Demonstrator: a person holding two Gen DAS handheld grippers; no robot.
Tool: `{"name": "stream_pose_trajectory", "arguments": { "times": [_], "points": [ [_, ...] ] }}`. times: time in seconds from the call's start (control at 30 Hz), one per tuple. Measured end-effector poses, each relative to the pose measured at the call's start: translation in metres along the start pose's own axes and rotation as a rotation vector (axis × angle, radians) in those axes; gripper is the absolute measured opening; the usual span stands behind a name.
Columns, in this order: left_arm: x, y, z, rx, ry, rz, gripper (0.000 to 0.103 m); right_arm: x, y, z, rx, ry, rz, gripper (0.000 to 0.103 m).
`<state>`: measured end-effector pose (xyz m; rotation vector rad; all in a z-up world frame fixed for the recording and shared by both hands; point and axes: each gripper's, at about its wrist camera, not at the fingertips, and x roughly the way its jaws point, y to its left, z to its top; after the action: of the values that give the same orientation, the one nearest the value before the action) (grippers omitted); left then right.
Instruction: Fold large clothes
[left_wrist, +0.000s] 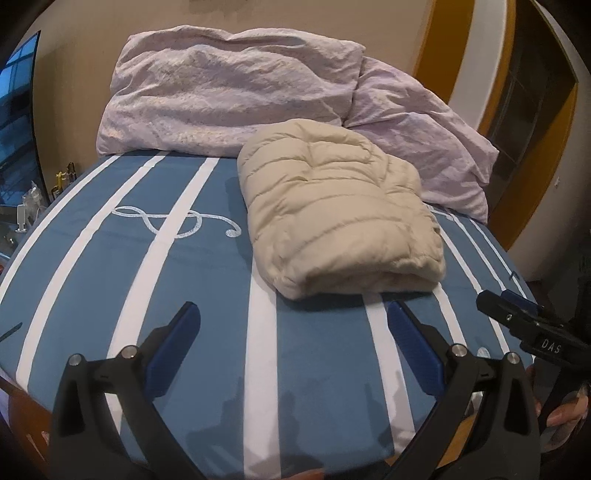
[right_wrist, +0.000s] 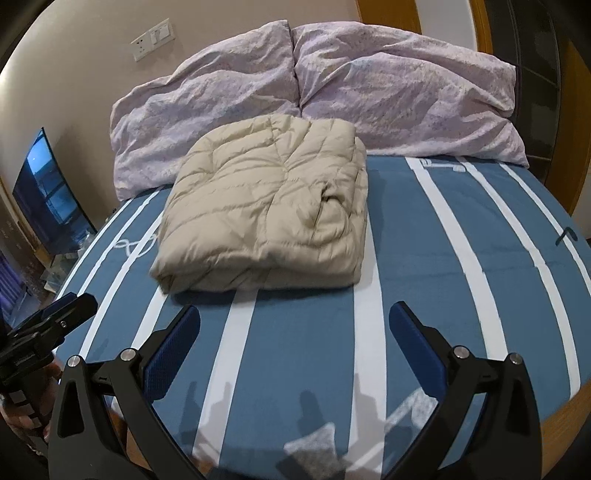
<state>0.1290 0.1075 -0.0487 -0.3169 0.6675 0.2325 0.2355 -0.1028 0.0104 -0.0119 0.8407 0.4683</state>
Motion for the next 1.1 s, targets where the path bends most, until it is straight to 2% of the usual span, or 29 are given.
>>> {"name": "stream_pose_trajectory", "arguments": {
  "times": [0.3, 0.7, 1.1],
  "points": [
    [-0.016, -0.008, -0.018, 0.006, 0.014, -0.012, 0.101, -0.02, 0.009, -0.02, -0.025, 0.019, 0.009, 0.102],
    [-0.036, -0.02, -0.025, 0.017, 0.011, -0.049, 0.101, -0.038, 0.016, -0.022, -0.044, 0.016, 0.033, 0.102],
    [-0.038, -0.024, -0.024, 0.02, 0.02, -0.063, 0.101, -0.044, 0.016, -0.024, -0.037, 0.013, 0.054, 0.102]
  ]
}}
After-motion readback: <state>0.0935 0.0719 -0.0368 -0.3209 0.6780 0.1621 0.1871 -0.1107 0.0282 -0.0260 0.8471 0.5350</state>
